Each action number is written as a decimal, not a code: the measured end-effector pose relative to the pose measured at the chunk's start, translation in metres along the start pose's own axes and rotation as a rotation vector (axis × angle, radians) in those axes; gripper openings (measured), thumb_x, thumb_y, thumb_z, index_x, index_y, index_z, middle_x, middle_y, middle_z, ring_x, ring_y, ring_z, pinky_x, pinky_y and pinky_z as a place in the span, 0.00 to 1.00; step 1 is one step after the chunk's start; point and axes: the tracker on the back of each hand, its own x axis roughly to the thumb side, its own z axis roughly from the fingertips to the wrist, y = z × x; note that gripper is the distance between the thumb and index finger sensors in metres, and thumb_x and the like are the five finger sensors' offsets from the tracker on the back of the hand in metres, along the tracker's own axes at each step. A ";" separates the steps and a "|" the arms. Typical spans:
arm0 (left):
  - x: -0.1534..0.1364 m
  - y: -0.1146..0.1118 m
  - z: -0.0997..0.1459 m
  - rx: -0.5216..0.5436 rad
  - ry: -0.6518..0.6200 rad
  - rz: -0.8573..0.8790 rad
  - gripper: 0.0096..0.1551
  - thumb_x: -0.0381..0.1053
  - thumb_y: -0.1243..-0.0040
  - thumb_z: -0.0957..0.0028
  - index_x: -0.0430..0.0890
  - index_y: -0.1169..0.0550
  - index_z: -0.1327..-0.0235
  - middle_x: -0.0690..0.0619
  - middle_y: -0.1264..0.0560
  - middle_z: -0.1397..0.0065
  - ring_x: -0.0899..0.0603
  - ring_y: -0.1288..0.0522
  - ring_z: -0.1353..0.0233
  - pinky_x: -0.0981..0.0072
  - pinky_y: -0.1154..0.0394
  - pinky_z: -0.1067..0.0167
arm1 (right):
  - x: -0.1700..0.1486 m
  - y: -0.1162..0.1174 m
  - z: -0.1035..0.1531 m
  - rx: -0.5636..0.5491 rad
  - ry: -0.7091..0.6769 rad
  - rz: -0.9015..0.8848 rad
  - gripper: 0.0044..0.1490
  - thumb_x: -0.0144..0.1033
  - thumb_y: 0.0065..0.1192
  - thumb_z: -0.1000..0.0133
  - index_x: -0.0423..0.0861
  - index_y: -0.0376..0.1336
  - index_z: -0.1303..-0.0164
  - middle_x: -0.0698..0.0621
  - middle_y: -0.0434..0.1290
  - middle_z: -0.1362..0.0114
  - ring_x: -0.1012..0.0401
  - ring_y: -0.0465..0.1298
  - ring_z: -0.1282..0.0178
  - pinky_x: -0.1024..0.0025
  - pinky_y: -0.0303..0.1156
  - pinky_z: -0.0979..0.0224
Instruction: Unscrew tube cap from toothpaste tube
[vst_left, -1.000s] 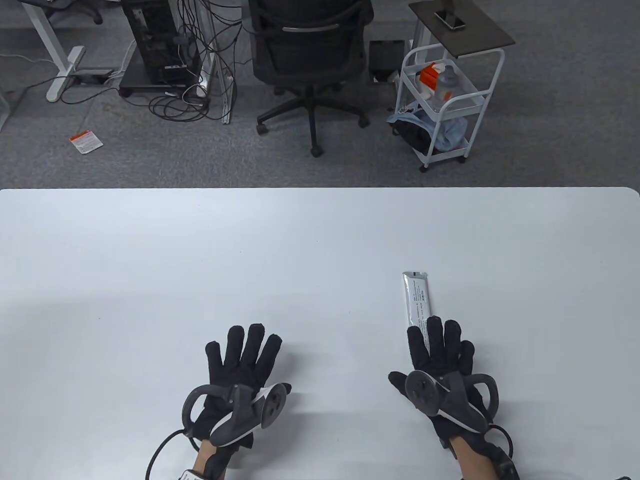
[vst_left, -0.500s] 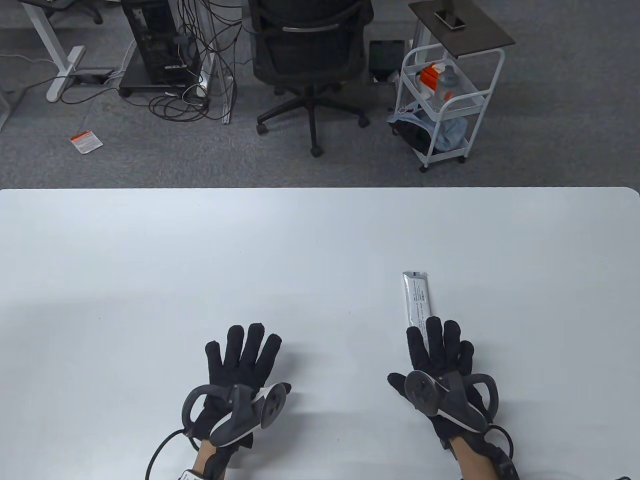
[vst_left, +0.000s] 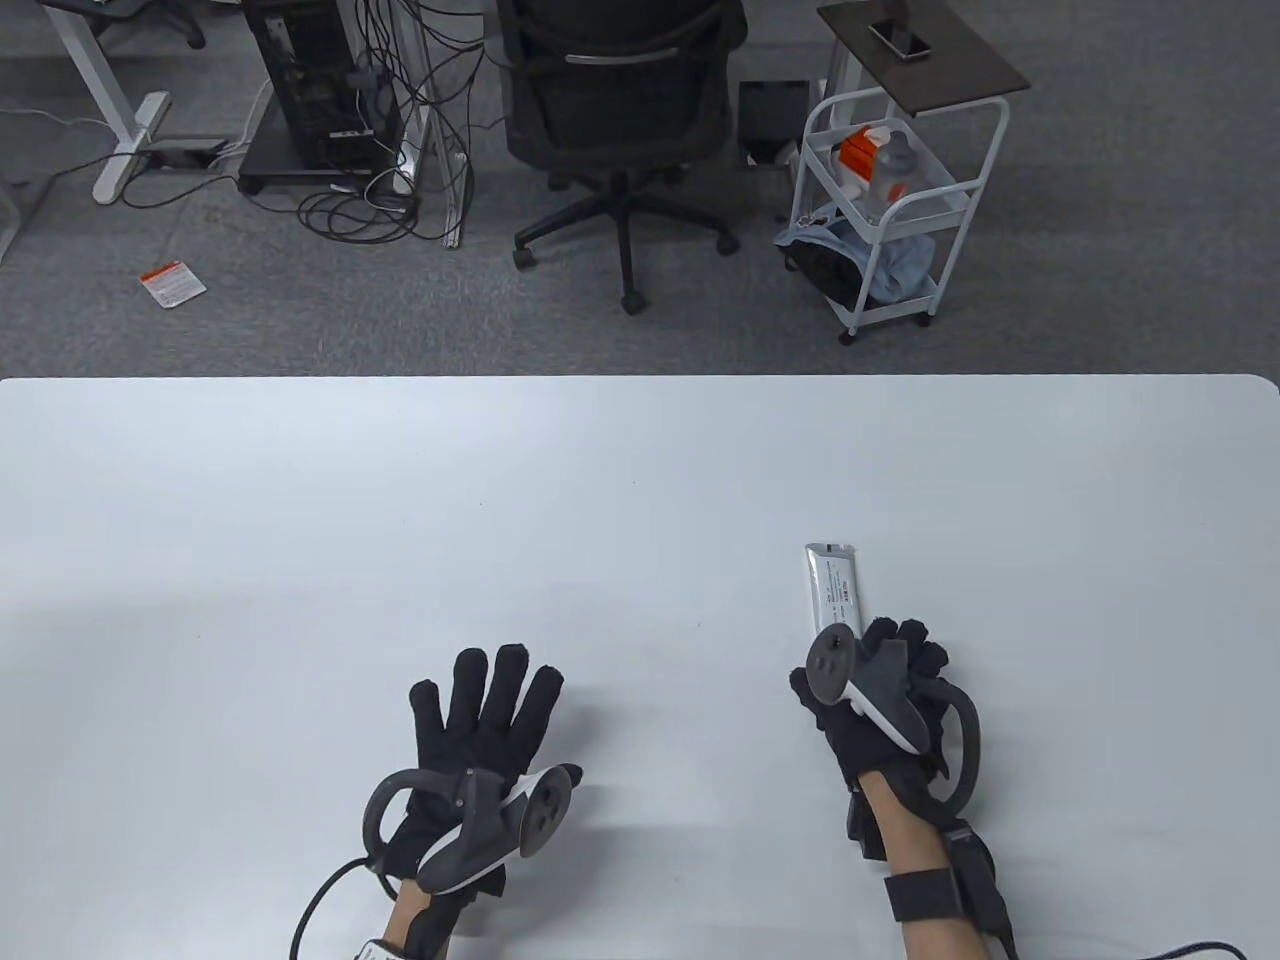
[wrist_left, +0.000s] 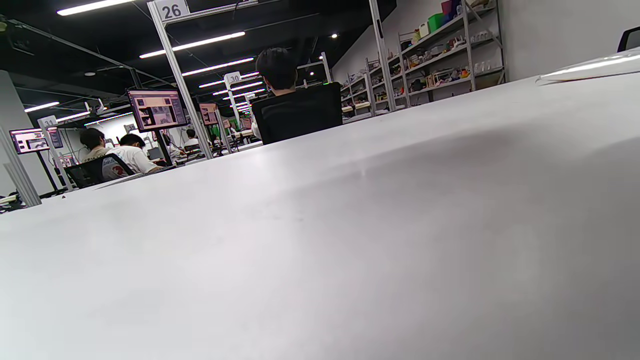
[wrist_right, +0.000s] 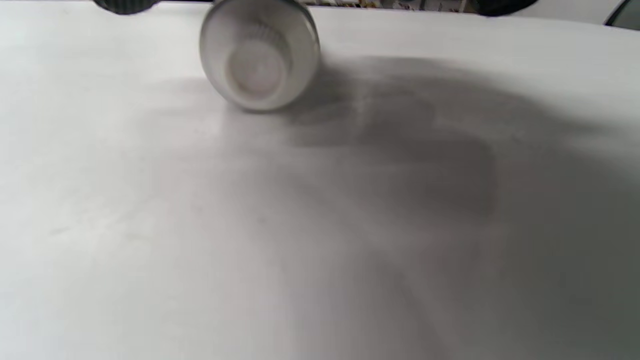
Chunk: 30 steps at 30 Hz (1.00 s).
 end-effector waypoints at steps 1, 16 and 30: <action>0.000 0.000 0.000 0.003 -0.001 0.002 0.54 0.76 0.63 0.49 0.56 0.62 0.16 0.45 0.61 0.08 0.30 0.56 0.10 0.23 0.52 0.22 | 0.002 0.002 -0.003 0.013 0.011 0.022 0.63 0.61 0.41 0.40 0.25 0.31 0.18 0.20 0.33 0.17 0.25 0.38 0.22 0.30 0.45 0.23; 0.006 0.001 0.002 0.021 -0.019 0.004 0.54 0.76 0.63 0.49 0.56 0.62 0.16 0.45 0.61 0.08 0.30 0.56 0.10 0.23 0.51 0.22 | 0.010 -0.003 -0.007 -0.174 0.111 0.113 0.49 0.49 0.55 0.37 0.23 0.48 0.25 0.28 0.68 0.34 0.43 0.74 0.42 0.50 0.74 0.43; 0.029 0.017 0.018 0.108 -0.220 0.114 0.56 0.77 0.61 0.50 0.57 0.65 0.17 0.47 0.62 0.08 0.31 0.59 0.10 0.24 0.53 0.21 | 0.047 -0.014 0.057 0.294 -0.715 -0.555 0.41 0.46 0.59 0.37 0.27 0.57 0.28 0.30 0.75 0.41 0.46 0.80 0.55 0.55 0.78 0.54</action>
